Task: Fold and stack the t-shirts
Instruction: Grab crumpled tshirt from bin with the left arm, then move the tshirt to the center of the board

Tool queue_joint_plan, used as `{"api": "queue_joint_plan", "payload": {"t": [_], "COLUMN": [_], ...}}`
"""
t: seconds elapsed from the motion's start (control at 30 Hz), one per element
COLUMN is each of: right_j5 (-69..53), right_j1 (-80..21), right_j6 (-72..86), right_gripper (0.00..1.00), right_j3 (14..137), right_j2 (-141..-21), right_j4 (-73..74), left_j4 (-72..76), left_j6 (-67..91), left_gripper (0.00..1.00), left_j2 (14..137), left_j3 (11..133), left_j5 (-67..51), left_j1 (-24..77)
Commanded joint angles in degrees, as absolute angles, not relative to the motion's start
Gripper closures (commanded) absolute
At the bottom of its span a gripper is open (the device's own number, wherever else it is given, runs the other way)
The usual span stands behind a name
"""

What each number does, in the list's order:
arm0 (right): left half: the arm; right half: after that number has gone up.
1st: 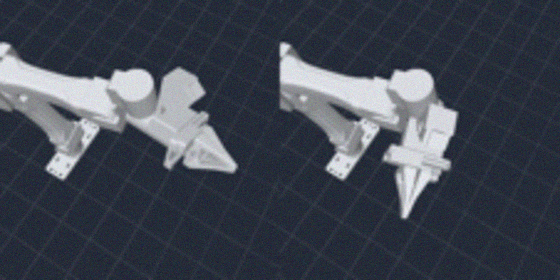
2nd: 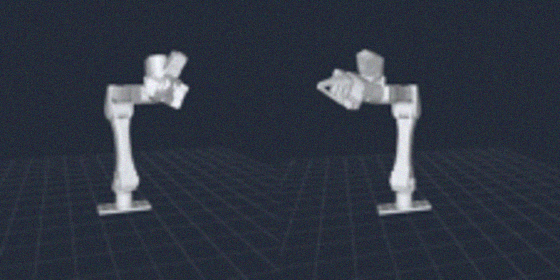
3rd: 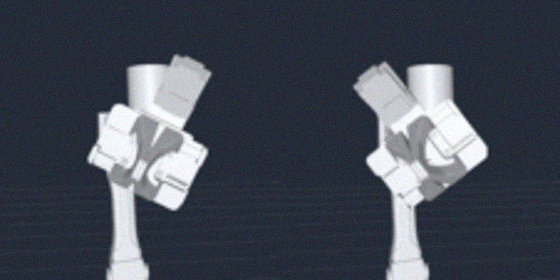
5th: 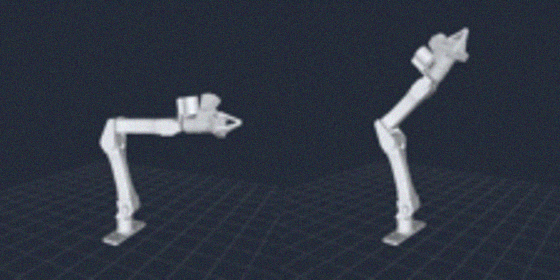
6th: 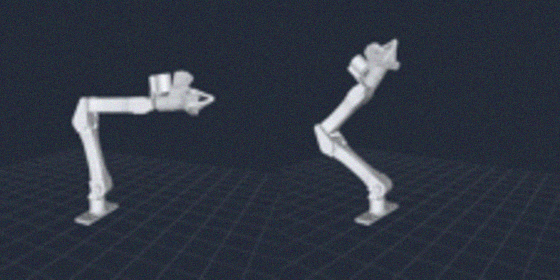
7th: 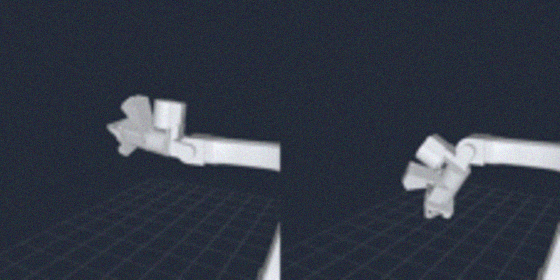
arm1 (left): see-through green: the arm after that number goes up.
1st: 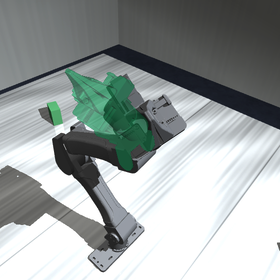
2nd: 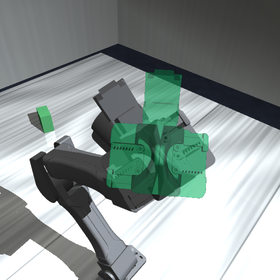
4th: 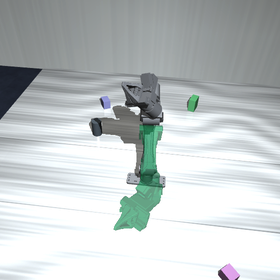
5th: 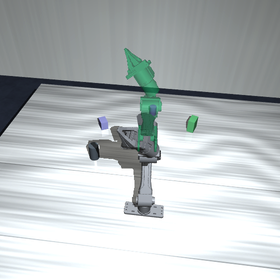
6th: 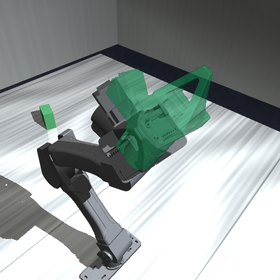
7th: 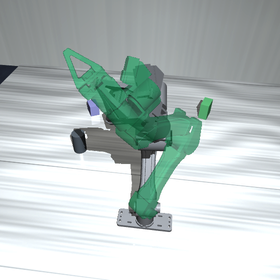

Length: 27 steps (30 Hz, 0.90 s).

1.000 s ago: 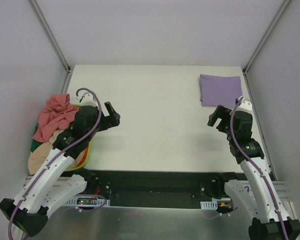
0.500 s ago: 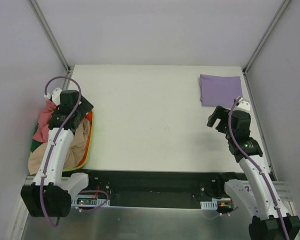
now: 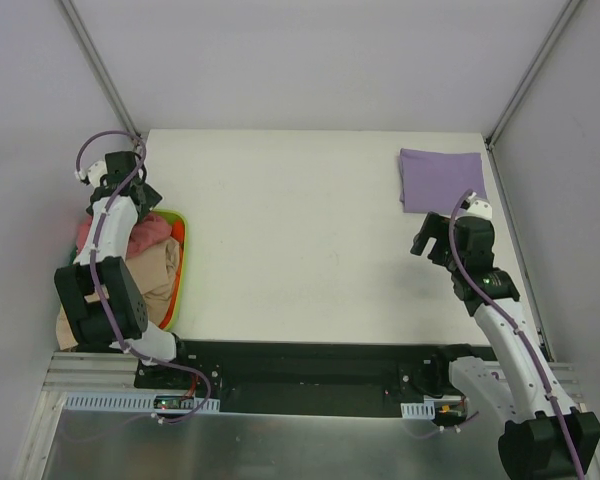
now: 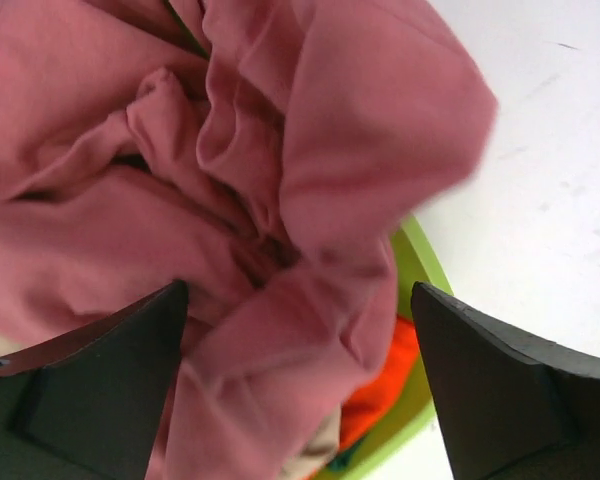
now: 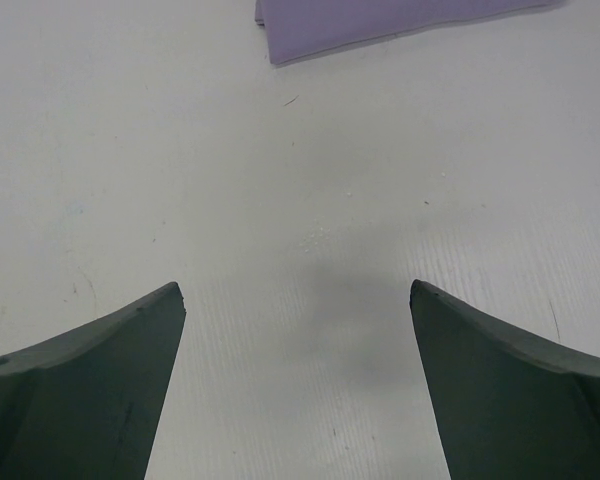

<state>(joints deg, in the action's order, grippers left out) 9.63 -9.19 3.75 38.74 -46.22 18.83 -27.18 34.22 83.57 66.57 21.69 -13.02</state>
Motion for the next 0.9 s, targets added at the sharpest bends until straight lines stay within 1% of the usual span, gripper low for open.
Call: {"api": "queue_joint_plan", "payload": {"t": [0.0, 0.03, 0.07, 0.1, 0.17, 0.2, 0.23, 0.43, 0.6, 0.7, 0.8, 0.87], "right_j5": [10.0, 10.2, 10.2, 10.1, 10.3, 10.3, 10.3, 9.7, 9.8, 9.8, 10.0, 9.8], "right_j1": [-9.0, -9.0, -9.1, -9.0, -9.1, -9.0, -9.0, -9.0, -9.0, -9.0, -9.1, -9.0], "right_j6": [2.6, 2.5, 2.5, 2.5, 2.4, 2.5, 2.4, 2.5, 2.6, 2.6, 2.8, 2.9], "right_gripper": [0.04, 0.04, 0.04, 0.04, 0.04, 0.04, 0.04, 0.04, 0.04, 0.04, 0.04, 0.04], "right_j3": [39.2, 39.1, 39.1, 39.1, 39.1, 39.1, 39.1, 39.1, 39.1, 39.1, 39.1, 39.0], "right_j2": [-46.4, -46.4, -46.3, -46.2, -46.1, -46.1, -46.1, -45.4, -44.6, -43.9, -43.3, -42.7], "right_j4": [17.9, 18.0, 18.1, 18.1, 18.1, 18.1, 18.2, 18.3, 18.4, 18.4, 18.3, 18.3], "left_j4": [-26.4, -26.3, -26.3, -26.5, -27.0, -27.6, -28.2, -29.2, -29.2, -29.1, -28.1, -25.9], "left_j6": [31.9, 32.0, 31.9, 31.8, 31.5, 31.5, 31.4, 30.4, 28.0, 26.4, 26.5, 25.5], "left_gripper": [0.13, 0.21, 0.33, 0.50, 0.88, 0.97, 1.00, 1.00, 1.00, 1.00, 1.00, 1.00], "left_j2": [89.7, 90.4, 90.9, 90.9, 89.7, 88.7, 87.2, 73.9, 65.4, 63.1, 62.7, 63.4], "left_j3": [70.8, 71.0, 71.3, 71.5, 71.6, 72.0, 72.2, 73.6, 78.1, 82.3, 86.7, 89.5], "left_j5": [20.3, 19.7, 19.6, 19.7, 19.8, 19.8, 19.8, 18.6, 13.2, 4.8, -10.2, -20.7], "left_j1": [-16.3, -16.5, -16.5, -16.6, -16.6, -16.6, -16.6, -16.5, -16.5, -16.5, -15.9, -13.2]}}
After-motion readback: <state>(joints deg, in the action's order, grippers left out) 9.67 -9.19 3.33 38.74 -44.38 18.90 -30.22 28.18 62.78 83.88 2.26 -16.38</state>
